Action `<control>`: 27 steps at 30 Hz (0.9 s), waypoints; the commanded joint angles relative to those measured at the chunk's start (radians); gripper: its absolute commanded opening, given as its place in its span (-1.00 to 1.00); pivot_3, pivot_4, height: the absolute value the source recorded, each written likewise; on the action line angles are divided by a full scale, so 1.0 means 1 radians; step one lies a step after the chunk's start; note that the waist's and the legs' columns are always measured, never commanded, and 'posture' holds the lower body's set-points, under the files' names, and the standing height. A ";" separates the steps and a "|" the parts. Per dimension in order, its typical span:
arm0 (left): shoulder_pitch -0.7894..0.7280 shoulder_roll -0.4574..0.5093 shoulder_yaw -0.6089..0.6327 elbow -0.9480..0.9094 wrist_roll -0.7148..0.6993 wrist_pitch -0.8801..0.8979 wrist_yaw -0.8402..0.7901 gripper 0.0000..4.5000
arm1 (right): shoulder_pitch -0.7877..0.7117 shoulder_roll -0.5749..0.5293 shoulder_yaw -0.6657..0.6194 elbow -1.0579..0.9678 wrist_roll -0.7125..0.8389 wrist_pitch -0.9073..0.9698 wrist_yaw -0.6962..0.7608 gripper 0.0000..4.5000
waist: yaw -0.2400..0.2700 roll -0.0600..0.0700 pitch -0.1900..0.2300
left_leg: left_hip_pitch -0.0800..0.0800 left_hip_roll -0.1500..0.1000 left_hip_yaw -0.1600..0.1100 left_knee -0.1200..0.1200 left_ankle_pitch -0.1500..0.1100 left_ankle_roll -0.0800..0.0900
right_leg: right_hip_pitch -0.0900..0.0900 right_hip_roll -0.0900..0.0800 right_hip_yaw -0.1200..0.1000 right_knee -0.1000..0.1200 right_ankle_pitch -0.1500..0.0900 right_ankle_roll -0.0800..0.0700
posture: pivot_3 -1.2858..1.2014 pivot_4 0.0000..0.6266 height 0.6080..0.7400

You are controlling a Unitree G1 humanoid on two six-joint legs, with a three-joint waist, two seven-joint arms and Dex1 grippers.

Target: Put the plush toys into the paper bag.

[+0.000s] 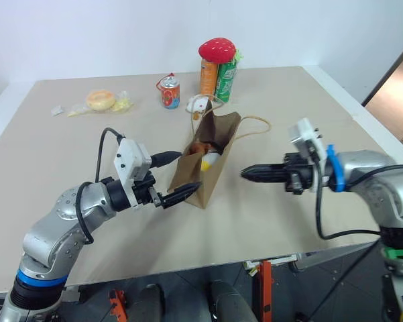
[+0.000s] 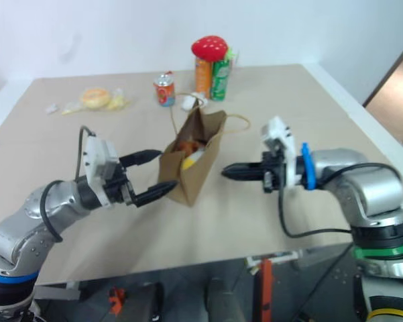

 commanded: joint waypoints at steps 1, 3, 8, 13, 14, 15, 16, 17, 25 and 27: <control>0.021 0.001 -0.009 -0.031 0.048 -0.040 0.010 1.00 | 0.002 0.074 0.026 -0.111 -0.003 -0.034 -0.084 -0.98 | 0.001 0.000 0.000 | 0.000 0.000 0.000 0.000 0.000 0.000 | 0.000 0.000 0.000 0.000 0.000 0.000 | 0.03 -0.52 1.00; 0.024 -0.008 -0.018 -0.022 0.074 -0.052 0.026 1.00 | 0.002 0.113 0.053 -0.126 -0.019 -0.055 -0.111 -0.98 | 0.005 0.000 0.000 | -0.001 -0.001 0.000 0.000 0.000 0.000 | 0.000 -0.001 0.000 0.000 0.000 0.000 | 0.03 -0.52 1.00; 0.013 -0.037 -0.038 -0.001 0.146 -0.080 0.065 1.00 | -0.038 0.176 0.086 -0.129 -0.040 -0.072 -0.161 -0.98 | 0.006 0.000 0.000 | -0.001 0.000 0.000 0.000 0.000 0.000 | 0.000 0.000 0.000 0.000 0.000 0.000 | 0.03 -0.52 1.00; 0.009 -0.080 -0.064 -0.003 0.142 -0.087 0.066 1.00 | -0.042 0.197 0.126 -0.111 -0.084 -0.111 -0.174 -0.98 | 0.007 0.000 0.000 | -0.001 0.000 0.000 0.000 0.000 0.000 | 0.000 0.000 0.000 0.000 0.000 0.000 | 0.03 -0.52 1.00; 0.004 -0.085 -0.070 -0.001 0.145 -0.085 0.066 1.00 | -0.041 0.200 0.135 -0.105 -0.097 -0.122 -0.174 -0.98 | 0.007 0.000 0.000 | -0.001 0.000 0.000 0.000 0.000 0.000 | 0.000 0.000 0.000 0.000 0.000 0.000 | 0.03 -0.52 1.00; -0.002 -0.092 -0.078 0.006 0.154 -0.086 0.069 1.00 | -0.040 0.203 0.143 -0.100 -0.108 -0.133 -0.176 -0.98 | 0.007 0.000 0.000 | -0.001 0.000 0.000 0.000 0.000 0.000 | 0.000 0.000 0.000 0.000 0.000 0.000 | 0.03 -0.52 1.00; -0.005 -0.096 -0.083 0.011 0.162 -0.087 0.071 1.00 | -0.041 0.205 0.146 -0.096 -0.114 -0.139 -0.178 -0.98 | 0.007 0.000 0.000 | -0.001 0.000 0.000 0.000 0.000 0.000 | 0.000 0.000 0.000 0.000 0.000 0.000 | 0.03 -0.52 1.00; -0.010 -0.100 -0.090 0.018 0.172 -0.090 0.072 1.00 | -0.042 0.208 0.151 -0.094 -0.119 -0.144 -0.180 -0.98 | 0.007 0.000 0.000 | -0.001 0.000 0.000 0.000 0.000 0.000 | 0.000 0.000 0.000 0.000 0.000 0.000 | 0.03 -0.52 1.00; -0.059 -0.177 -0.083 0.082 0.158 -0.051 0.137 1.00 | -0.036 0.215 0.176 -0.095 -0.158 -0.165 -0.183 -0.98 | 0.007 0.000 0.000 | -0.001 0.000 0.000 0.000 0.000 0.000 | 0.000 0.000 0.000 0.000 0.000 0.000 | 0.03 -0.52 1.00; -0.071 -0.193 -0.077 0.093 0.153 -0.038 0.149 1.00 | -0.034 0.218 0.175 -0.098 -0.164 -0.165 -0.185 -0.98 | 0.007 0.000 0.000 | -0.001 -0.001 0.000 0.000 0.000 0.000 | 0.000 0.000 0.000 0.000 0.001 0.002 | 0.03 -0.52 1.00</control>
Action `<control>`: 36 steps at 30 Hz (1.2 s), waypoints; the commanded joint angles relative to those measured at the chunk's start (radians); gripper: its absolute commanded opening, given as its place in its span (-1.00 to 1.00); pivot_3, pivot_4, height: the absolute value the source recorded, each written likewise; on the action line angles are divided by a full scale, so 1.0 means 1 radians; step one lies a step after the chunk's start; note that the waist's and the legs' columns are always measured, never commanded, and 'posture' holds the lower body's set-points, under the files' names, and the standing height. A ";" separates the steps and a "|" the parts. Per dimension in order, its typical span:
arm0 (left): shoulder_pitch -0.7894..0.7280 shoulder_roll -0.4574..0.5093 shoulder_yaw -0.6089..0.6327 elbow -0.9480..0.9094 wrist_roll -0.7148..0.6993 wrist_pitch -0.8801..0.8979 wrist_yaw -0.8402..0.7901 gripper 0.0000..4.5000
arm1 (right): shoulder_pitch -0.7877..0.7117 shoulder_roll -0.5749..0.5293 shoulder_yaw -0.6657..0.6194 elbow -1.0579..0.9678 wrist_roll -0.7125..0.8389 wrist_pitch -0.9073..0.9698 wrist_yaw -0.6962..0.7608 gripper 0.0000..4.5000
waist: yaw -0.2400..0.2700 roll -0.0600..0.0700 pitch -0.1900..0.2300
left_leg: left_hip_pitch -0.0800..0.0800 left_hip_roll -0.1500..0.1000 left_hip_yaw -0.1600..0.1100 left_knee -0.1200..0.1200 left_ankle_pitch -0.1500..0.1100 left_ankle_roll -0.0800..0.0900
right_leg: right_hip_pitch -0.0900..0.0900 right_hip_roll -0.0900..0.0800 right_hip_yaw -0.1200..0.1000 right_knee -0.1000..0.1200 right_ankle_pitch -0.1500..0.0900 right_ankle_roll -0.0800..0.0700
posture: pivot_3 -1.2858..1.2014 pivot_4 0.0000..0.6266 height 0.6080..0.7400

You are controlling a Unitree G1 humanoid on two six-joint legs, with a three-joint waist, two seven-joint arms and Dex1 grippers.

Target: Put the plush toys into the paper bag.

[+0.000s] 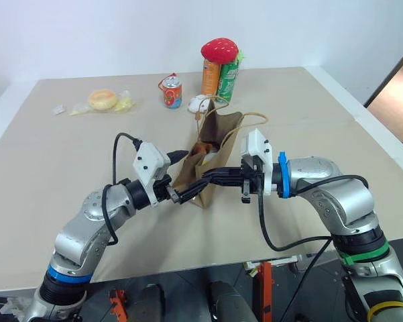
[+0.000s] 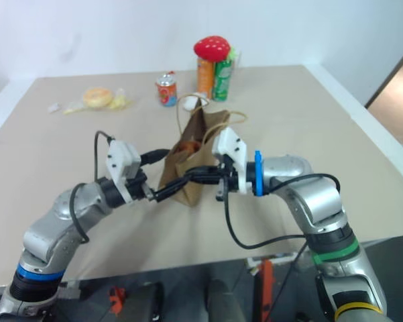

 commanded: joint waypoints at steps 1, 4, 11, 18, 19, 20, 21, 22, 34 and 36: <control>-0.040 -0.022 0.024 0.007 -0.007 0.014 0.034 1.00 | -0.007 0.007 0.001 -0.023 0.002 -0.018 0.006 -0.98 | 0.000 0.000 0.000 | 0.000 0.000 0.000 0.000 0.000 0.000 | 0.000 0.000 0.000 0.000 0.000 0.000 | 0.03 -0.52 1.00; -0.047 -0.045 0.031 0.017 -0.019 0.028 0.054 1.00 | -0.007 0.008 0.001 -0.027 0.000 -0.017 0.003 -0.98 | -0.001 0.000 0.000 | 0.000 0.000 0.000 0.000 0.000 0.000 | 0.000 0.001 0.000 0.000 0.001 0.001 | 0.03 -0.52 1.00; -0.054 -0.034 -0.012 0.034 0.044 0.026 0.056 1.00 | -0.009 0.006 -0.004 -0.032 -0.002 -0.010 0.001 -0.98 | 0.000 0.000 0.000 | 0.000 0.000 -0.001 0.000 0.000 0.000 | 0.000 0.001 0.000 0.000 0.001 0.001 | 0.03 -0.52 1.00; -0.062 -0.048 -0.026 0.047 0.081 0.023 0.064 1.00 | -0.023 0.010 -0.010 -0.019 -0.007 -0.008 -0.003 -0.98 | -0.001 0.000 0.000 | 0.000 0.000 -0.001 0.000 0.000 0.000 | 0.000 0.001 0.000 0.000 0.001 0.001 | 0.03 -0.52 1.00; -0.063 -0.049 -0.027 0.053 0.086 0.022 0.064 1.00 | -0.025 0.010 -0.010 -0.017 -0.009 -0.009 -0.003 -0.98 | 0.000 0.000 0.000 | 0.000 0.000 -0.001 0.000 0.000 0.000 | 0.000 0.001 0.000 0.000 0.001 0.001 | 0.03 -0.52 1.00; -0.065 -0.047 -0.029 0.057 0.094 0.020 0.063 0.89 | -0.027 0.011 -0.011 -0.016 -0.009 -0.009 -0.003 -1.00 | 0.000 0.000 0.000 | 0.000 0.000 -0.001 0.000 0.000 0.000 | 0.000 0.001 0.000 0.000 0.001 0.001 | 0.03 -0.52 1.00; -0.067 -0.047 -0.030 0.061 0.099 0.020 0.063 0.74 | -0.029 0.011 -0.011 -0.014 -0.010 -0.009 -0.003 -1.00 | 0.000 0.000 0.000 | 0.000 0.000 -0.001 0.000 0.000 0.000 | 0.000 0.001 0.000 0.000 0.001 0.001 | 0.03 -0.52 1.00; -0.068 -0.048 -0.029 0.065 0.103 0.020 0.064 0.57 | -0.029 0.011 -0.011 -0.013 -0.010 -0.008 -0.002 -1.00 | 0.000 0.000 0.000 | 0.000 0.000 -0.001 0.000 0.000 0.000 | 0.000 0.001 0.000 0.000 0.001 0.001 | 0.03 -0.52 1.00; -0.081 -0.039 -0.005 0.094 0.116 0.000 0.042 -0.94 | -0.008 -0.010 -0.062 -0.017 0.061 0.041 0.026 -1.00 | 0.000 0.000 0.000 | 0.000 0.000 -0.001 0.000 0.000 0.000 | 0.000 0.001 0.000 0.000 0.001 0.001 | 0.03 -0.52 1.00; -0.088 -0.025 0.003 0.106 0.119 -0.019 0.019 -1.00 | -0.025 -0.041 -0.108 -0.005 0.113 0.084 0.051 -0.72 | 0.000 0.000 0.000 | 0.000 0.000 -0.001 0.000 0.000 0.000 | 0.000 0.000 0.000 0.000 0.001 0.001 | 0.03 -0.52 1.00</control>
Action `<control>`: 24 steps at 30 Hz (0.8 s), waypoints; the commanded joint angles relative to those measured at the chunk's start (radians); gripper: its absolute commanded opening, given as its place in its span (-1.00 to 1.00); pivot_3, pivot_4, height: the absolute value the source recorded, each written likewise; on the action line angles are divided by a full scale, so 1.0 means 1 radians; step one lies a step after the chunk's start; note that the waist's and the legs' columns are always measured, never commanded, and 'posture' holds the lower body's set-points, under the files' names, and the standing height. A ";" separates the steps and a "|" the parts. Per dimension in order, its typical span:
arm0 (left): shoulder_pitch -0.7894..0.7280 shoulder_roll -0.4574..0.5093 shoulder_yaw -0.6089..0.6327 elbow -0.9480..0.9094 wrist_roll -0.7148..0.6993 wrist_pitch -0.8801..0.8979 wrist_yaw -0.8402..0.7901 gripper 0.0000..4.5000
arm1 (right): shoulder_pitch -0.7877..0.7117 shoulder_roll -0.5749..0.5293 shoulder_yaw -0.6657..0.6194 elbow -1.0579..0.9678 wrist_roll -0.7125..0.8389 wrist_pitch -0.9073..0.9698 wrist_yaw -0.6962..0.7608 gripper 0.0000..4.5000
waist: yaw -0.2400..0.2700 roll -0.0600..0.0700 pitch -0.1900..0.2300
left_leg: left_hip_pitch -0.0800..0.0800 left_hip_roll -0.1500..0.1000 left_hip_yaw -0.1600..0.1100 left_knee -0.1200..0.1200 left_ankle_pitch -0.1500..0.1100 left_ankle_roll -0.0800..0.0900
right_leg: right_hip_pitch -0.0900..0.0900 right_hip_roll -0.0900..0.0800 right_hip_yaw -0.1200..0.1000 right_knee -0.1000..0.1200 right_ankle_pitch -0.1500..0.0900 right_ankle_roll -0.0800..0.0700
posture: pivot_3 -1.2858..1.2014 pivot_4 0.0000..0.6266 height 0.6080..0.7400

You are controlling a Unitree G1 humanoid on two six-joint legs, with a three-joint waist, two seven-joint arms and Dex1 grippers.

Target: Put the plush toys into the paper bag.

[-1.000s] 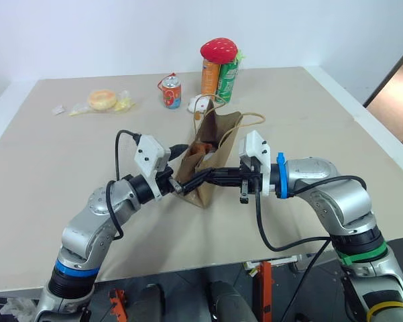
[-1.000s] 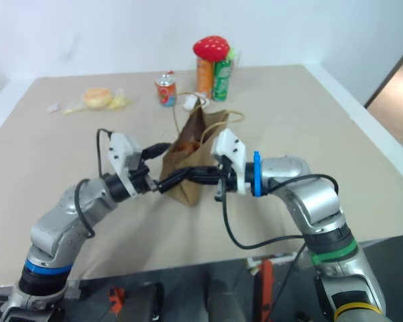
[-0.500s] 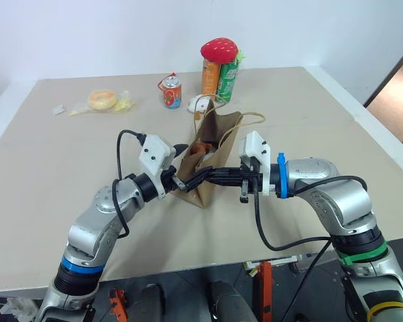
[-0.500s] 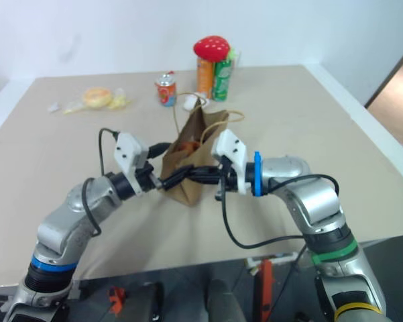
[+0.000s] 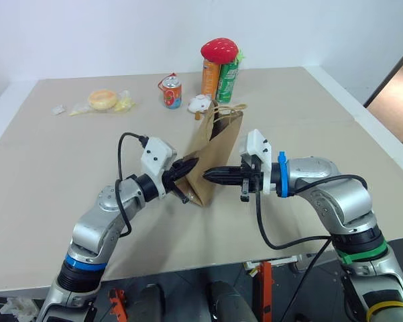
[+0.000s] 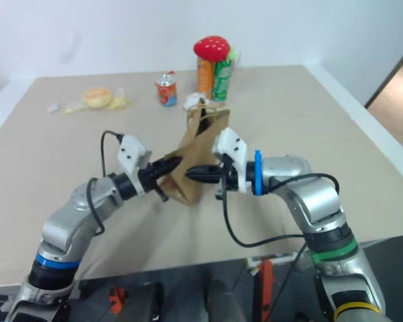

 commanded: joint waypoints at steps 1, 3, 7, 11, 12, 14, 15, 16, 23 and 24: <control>-0.026 0.028 0.032 0.006 0.003 -0.044 -0.039 -1.00 | -0.034 -0.062 -0.113 -0.008 0.092 0.047 0.054 -0.60 | 0.000 0.000 0.000 | 0.000 0.000 0.000 0.000 0.000 0.000 | 0.000 0.000 0.000 0.000 0.000 0.000 | 0.03 -0.52 1.00; -0.037 0.043 0.047 0.023 -0.004 -0.060 -0.066 -1.00 | -0.049 -0.110 -0.146 0.016 0.108 0.041 0.095 -0.20 | 0.000 0.000 0.000 | 0.000 0.000 0.000 0.000 0.000 0.000 | 0.000 0.000 0.000 0.000 0.000 0.000 | 0.03 -0.52 1.00; -0.058 0.103 0.066 0.074 -0.028 -0.136 -0.201 -1.00 | -0.076 -0.212 -0.194 0.118 0.091 -0.059 0.222 0.69 | 0.000 0.000 0.000 | 0.000 0.000 0.000 0.000 0.000 0.000 | 0.000 0.000 0.000 0.000 -0.002 -0.003 | 0.03 -0.52 1.00; -0.072 0.181 0.084 0.131 -0.083 -0.230 -0.430 -1.00 | -0.160 -0.285 -0.211 0.278 0.071 -0.138 0.340 0.98 | -0.002 0.000 0.000 | 0.000 0.000 0.002 -0.001 0.000 0.000 | -0.001 0.000 0.000 0.000 -0.002 -0.004 | 0.03 -0.52 1.00; -0.078 0.208 0.087 0.154 -0.089 -0.255 -0.490 -1.00 | -0.203 -0.297 -0.216 0.327 0.078 -0.127 0.360 0.98 | -0.004 0.001 0.001 | 0.000 0.000 0.002 -0.001 0.000 0.000 | -0.001 0.000 0.000 0.000 -0.002 -0.004 | 0.03 -0.52 1.00; -0.091 0.252 0.091 0.196 -0.101 -0.288 -0.586 -1.00 | -0.276 -0.321 -0.213 0.406 0.084 -0.102 0.404 0.98 | -0.005 0.002 0.001 | 0.000 0.000 0.004 -0.001 0.000 0.000 | -0.002 -0.001 0.001 0.000 -0.002 -0.004 | 0.03 -0.52 1.00; -0.115 0.270 0.100 0.222 -0.117 -0.295 -0.632 -1.00 | -0.318 -0.328 -0.213 0.436 0.091 -0.095 0.430 0.98 | -0.005 0.002 0.001 | 0.000 0.000 0.004 -0.001 0.000 0.000 | -0.002 -0.001 0.001 0.000 -0.002 -0.004 | 0.03 -0.52 1.00; -0.137 0.286 0.104 0.241 -0.128 -0.299 -0.672 -1.00 | -0.354 -0.329 -0.214 0.456 0.099 -0.084 0.446 0.98 | -0.005 0.002 0.001 | 0.000 0.000 0.004 -0.001 0.000 0.000 | -0.002 -0.001 0.001 0.000 -0.002 -0.005 | 0.03 -0.52 1.00; -0.199 0.330 0.096 0.243 -0.181 -0.332 -0.868 -1.00 | -0.404 -0.317 -0.214 0.437 0.133 -0.044 0.486 0.98 | -0.005 0.002 0.001 | -0.001 0.000 0.004 -0.001 -0.001 0.001 | -0.003 -0.002 0.001 0.000 -0.003 -0.004 | 0.03 -0.52 1.00; -0.207 0.327 0.094 0.234 -0.187 -0.329 -0.876 -1.00 | -0.396 -0.315 -0.213 0.429 0.131 -0.050 0.485 0.98 | -0.004 0.002 0.001 | -0.001 0.000 0.004 -0.001 -0.002 0.001 | -0.003 -0.002 0.001 0.000 -0.002 -0.002 | 0.03 -0.52 1.00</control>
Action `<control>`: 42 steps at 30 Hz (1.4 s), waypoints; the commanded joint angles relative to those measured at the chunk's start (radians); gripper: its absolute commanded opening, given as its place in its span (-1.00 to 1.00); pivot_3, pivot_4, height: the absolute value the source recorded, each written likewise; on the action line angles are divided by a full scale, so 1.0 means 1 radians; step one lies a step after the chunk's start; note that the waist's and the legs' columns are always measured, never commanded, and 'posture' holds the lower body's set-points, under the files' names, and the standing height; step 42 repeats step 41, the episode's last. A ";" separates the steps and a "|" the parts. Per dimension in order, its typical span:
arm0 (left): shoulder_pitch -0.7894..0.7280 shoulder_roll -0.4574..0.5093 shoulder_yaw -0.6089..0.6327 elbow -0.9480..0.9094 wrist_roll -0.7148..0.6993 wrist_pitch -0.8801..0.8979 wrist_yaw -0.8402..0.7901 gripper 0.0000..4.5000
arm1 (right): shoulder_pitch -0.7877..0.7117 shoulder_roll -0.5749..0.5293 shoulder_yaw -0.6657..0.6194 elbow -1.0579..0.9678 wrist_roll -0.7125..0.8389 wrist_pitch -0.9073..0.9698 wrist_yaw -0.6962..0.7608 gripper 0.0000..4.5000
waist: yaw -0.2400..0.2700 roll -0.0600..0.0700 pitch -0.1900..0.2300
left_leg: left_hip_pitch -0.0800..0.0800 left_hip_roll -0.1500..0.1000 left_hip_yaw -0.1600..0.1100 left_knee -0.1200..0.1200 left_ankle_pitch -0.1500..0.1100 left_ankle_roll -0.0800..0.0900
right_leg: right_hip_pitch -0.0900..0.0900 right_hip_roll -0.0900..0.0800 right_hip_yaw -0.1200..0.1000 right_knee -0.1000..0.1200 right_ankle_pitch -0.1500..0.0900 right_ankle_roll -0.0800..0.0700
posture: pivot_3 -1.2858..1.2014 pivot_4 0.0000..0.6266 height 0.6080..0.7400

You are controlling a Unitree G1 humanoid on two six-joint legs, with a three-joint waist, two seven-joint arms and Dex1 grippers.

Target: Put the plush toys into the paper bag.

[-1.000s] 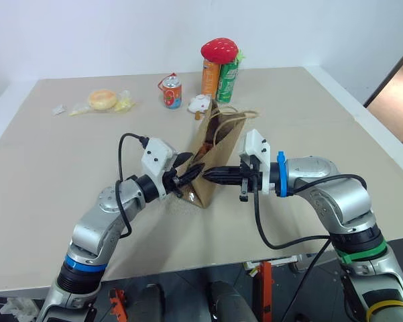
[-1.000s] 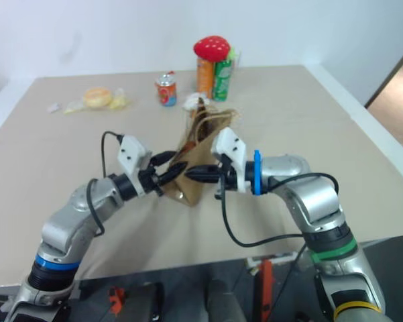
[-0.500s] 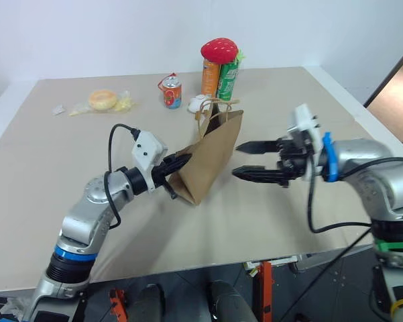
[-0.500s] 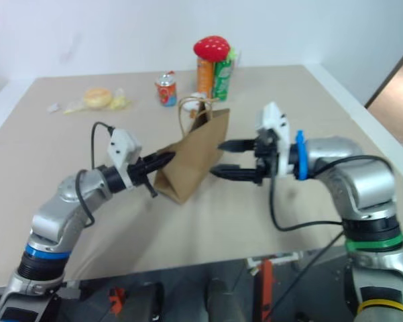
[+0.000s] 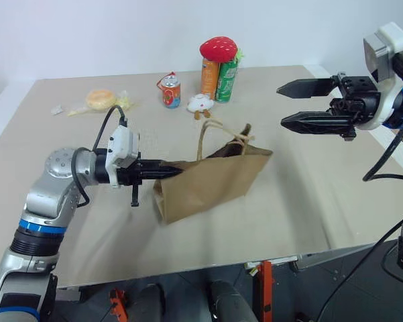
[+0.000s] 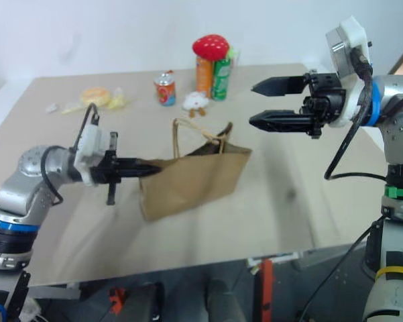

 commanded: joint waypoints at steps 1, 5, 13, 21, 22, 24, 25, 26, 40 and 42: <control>-0.041 0.004 0.009 -0.053 -0.036 -0.025 -0.056 -1.00 | 0.008 -0.001 -0.028 -0.052 0.017 -0.009 0.016 0.98 | 0.000 0.000 0.000 | -0.001 0.000 0.000 0.000 0.000 0.000 | -0.001 0.000 0.000 0.000 0.000 0.000 | 0.03 -0.52 1.00; -0.026 0.015 -0.010 -0.070 -0.029 -0.034 -0.115 -1.00 | 0.041 -0.012 -0.021 -0.098 0.022 0.004 0.030 0.98 | 0.002 0.000 0.000 | -0.004 0.000 0.000 0.000 0.000 0.000 | -0.006 0.000 0.000 0.001 0.001 0.002 | 0.03 -0.52 1.00; -0.002 0.028 -0.039 0.059 0.058 -0.176 -0.221 -1.00 | 0.152 -0.021 -0.026 -0.208 0.027 -0.019 0.042 0.98 | 0.004 0.000 0.000 | -0.005 0.001 0.000 0.001 0.000 0.000 | -0.008 0.001 0.000 0.003 0.002 0.001 | 0.03 -0.52 1.00; -0.042 0.079 -0.009 0.017 0.021 -0.054 -0.180 -0.70 | 0.168 -0.012 -0.033 -0.225 0.025 -0.022 0.020 1.00 | 0.004 0.000 0.000 | -0.005 0.001 0.001 0.003 0.000 0.001 | -0.008 0.001 0.000 0.003 0.003 0.001 | 0.03 -0.52 1.00; -0.039 0.091 0.000 -0.011 0.000 -0.018 -0.171 -0.45 | 0.168 -0.010 -0.035 -0.223 0.025 -0.022 0.016 1.00 | 0.004 0.000 0.000 | -0.005 0.002 0.001 0.003 0.000 0.001 | -0.008 0.001 0.000 0.003 0.003 0.001 | 0.03 -0.52 1.00; -0.038 0.128 0.030 -0.082 -0.071 0.097 -0.135 -0.17 | 0.156 0.001 -0.051 -0.211 0.049 0.013 -0.010 1.00 | 0.002 0.000 0.000 | -0.006 0.002 0.001 0.003 0.000 0.001 | -0.009 0.002 0.000 0.004 0.003 0.001 | 0.03 -0.52 1.00; -0.038 0.145 0.043 -0.112 -0.103 0.151 -0.116 0.10 | 0.148 0.006 -0.059 -0.205 0.065 0.036 -0.023 1.00 | 0.002 0.000 0.000 | -0.007 0.002 0.001 0.003 0.000 0.000 | -0.010 0.002 0.000 0.004 0.003 0.001 | 0.03 -0.52 1.00; -0.036 0.160 0.062 -0.144 -0.137 0.205 -0.087 0.10 | 0.143 0.006 -0.060 -0.199 0.066 0.038 -0.025 1.00 | 0.002 0.000 0.000 | -0.007 0.002 0.001 0.003 0.000 0.000 | -0.010 0.002 0.000 0.004 0.003 0.001 | 0.03 -0.52 1.00; 0.114 0.125 0.224 -0.111 -0.016 0.269 0.421 0.93 | 0.207 0.048 -0.043 0.036 -0.103 -0.224 -0.082 1.00 | 0.000 0.000 0.000 | -0.004 0.002 0.001 0.003 0.000 0.001 | -0.008 0.002 0.000 0.004 0.004 0.002 | 0.03 -0.52 1.00; 0.125 0.125 0.222 -0.109 0.001 0.243 0.417 0.93 | 0.210 0.051 -0.040 0.040 -0.110 -0.238 -0.079 1.00 | 0.000 0.000 0.000 | -0.005 0.002 0.001 0.003 0.000 0.001 | -0.009 0.002 0.000 0.005 0.004 0.002 | 0.03 -0.52 1.00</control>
